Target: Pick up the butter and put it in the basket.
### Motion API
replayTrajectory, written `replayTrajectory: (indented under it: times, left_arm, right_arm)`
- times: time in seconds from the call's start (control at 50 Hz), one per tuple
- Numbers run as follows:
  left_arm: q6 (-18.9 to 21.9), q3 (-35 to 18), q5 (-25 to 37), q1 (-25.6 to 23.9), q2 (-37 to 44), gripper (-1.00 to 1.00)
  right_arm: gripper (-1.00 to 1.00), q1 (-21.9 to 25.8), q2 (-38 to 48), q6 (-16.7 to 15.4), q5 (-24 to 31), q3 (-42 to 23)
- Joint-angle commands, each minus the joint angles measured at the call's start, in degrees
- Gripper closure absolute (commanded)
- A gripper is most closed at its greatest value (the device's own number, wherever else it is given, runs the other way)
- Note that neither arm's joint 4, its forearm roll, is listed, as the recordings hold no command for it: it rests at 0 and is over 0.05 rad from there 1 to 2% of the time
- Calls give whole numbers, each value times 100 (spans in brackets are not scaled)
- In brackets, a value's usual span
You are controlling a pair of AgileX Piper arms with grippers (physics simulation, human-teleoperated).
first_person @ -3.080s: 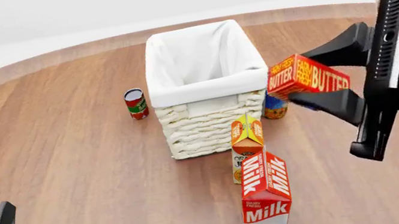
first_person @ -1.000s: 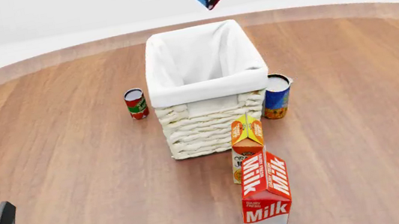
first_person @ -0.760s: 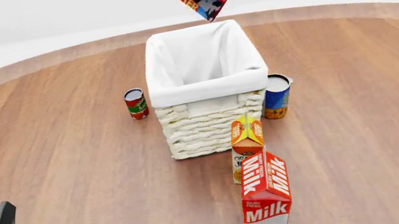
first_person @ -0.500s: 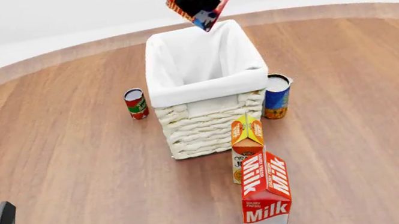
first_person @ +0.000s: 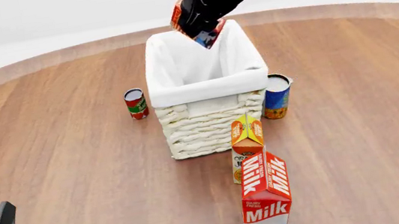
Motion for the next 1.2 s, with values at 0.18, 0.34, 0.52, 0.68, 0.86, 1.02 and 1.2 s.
replayTrajectory:
  times: [0.18, 0.34, 0.52, 0.68, 0.86, 1.02, 1.2]
  left_arm:
    - [0, 0, 0, 0, 0, -100]
    - [0, 0, 0, 0, 0, -100]
    - [0, 0, 0, 0, 0, -100]
    - [0, 0, 0, 0, 0, -100]
    - [0, 0, 0, 0, 0, -100]
    - [0, 0, 0, 0, 0, -100]
    - [0, 0, 0, 0, 0, -100]
  right_arm:
    - [100, 110, 155, 153, -359, 146]
    - [100, 122, 262, 188, -551, 301]
    - [100, 92, 337, 208, -619, 317]
    - [100, 44, 393, 227, -759, 458]
    - [100, 10, 482, 263, -894, 562]
    - [100, -73, 555, 273, -1007, 612]
    - [100, -94, 637, 297, -1077, 537]
